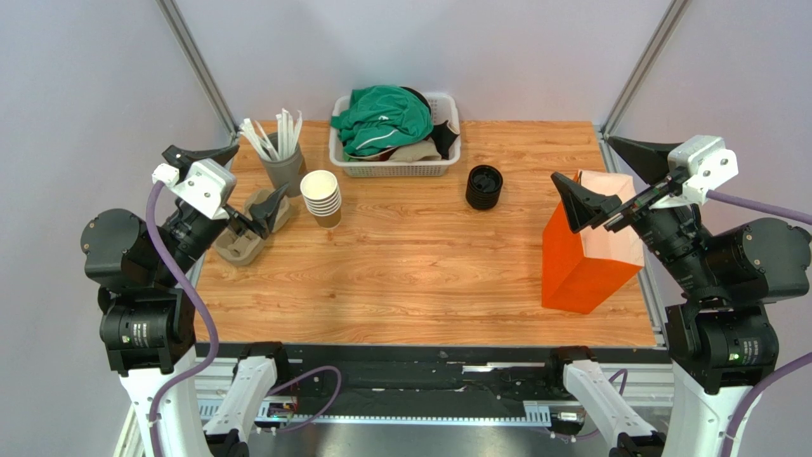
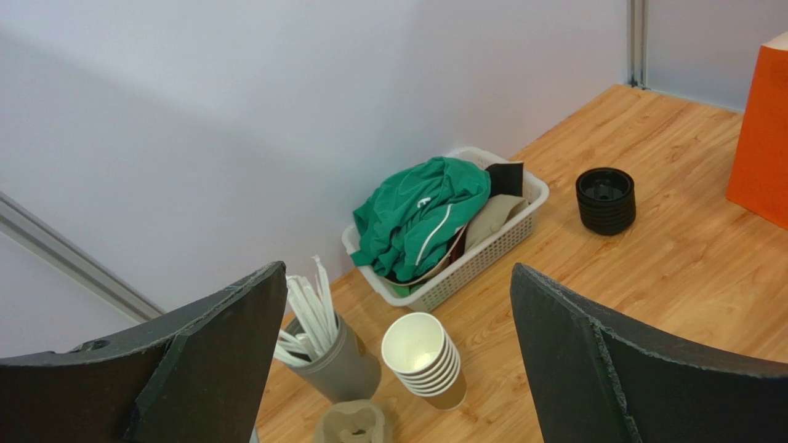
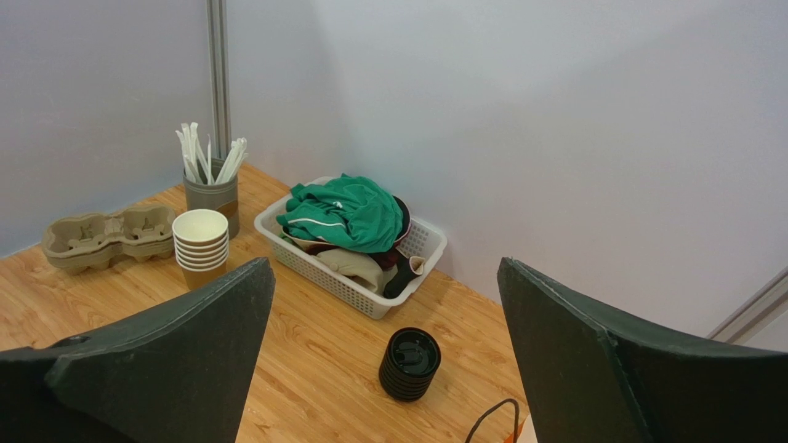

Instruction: Pack the takeout coffee

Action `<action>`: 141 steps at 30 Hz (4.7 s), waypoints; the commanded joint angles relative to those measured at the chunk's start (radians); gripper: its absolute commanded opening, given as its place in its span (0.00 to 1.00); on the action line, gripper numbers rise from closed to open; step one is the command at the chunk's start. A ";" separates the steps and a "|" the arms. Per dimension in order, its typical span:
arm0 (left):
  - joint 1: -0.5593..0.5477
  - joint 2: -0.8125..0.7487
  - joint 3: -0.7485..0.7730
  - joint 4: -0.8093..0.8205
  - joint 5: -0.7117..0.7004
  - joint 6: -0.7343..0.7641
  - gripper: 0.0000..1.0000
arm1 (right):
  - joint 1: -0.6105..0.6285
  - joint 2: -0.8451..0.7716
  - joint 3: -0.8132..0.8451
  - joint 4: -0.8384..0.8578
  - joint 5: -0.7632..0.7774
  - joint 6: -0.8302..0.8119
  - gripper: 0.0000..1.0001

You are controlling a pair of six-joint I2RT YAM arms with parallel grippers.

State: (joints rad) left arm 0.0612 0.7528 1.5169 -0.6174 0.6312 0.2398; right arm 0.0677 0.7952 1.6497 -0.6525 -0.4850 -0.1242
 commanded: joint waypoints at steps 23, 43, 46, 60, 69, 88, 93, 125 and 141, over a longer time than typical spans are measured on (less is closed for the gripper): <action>0.000 0.014 -0.011 -0.005 0.087 0.036 0.99 | -0.005 -0.013 -0.113 0.103 -0.112 0.012 0.99; 0.000 0.010 -0.221 0.005 -0.128 0.040 0.99 | -0.003 -0.030 -0.286 0.215 0.254 0.001 0.98; -0.001 0.006 -0.244 0.015 -0.123 0.032 0.99 | -0.003 -0.016 -0.272 0.194 0.338 0.024 0.93; -0.001 0.178 -0.162 -0.073 -0.628 -0.019 0.99 | -0.003 -0.042 -0.389 0.208 0.441 0.063 0.86; 0.060 0.362 -0.211 -0.111 -0.797 -0.175 0.99 | -0.003 -0.067 -0.439 0.220 0.425 0.066 0.85; 0.129 0.621 -0.354 -0.064 -0.841 -0.404 0.97 | -0.003 -0.028 -0.452 0.228 0.428 0.052 0.85; 0.180 0.732 -0.337 -0.065 -0.783 -0.439 0.93 | -0.003 -0.011 -0.438 0.221 0.419 0.058 0.85; 0.178 0.951 -0.216 0.013 -0.752 -0.436 0.71 | -0.002 -0.001 -0.456 0.215 0.339 0.067 0.85; 0.163 0.881 -0.244 0.056 -0.765 -0.375 0.50 | 0.020 0.001 -0.487 0.226 0.342 0.055 0.85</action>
State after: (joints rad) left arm 0.2314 1.7142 1.2594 -0.6010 -0.1371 -0.1673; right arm 0.0818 0.8028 1.1702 -0.4583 -0.1379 -0.0677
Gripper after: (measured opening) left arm 0.516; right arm 0.851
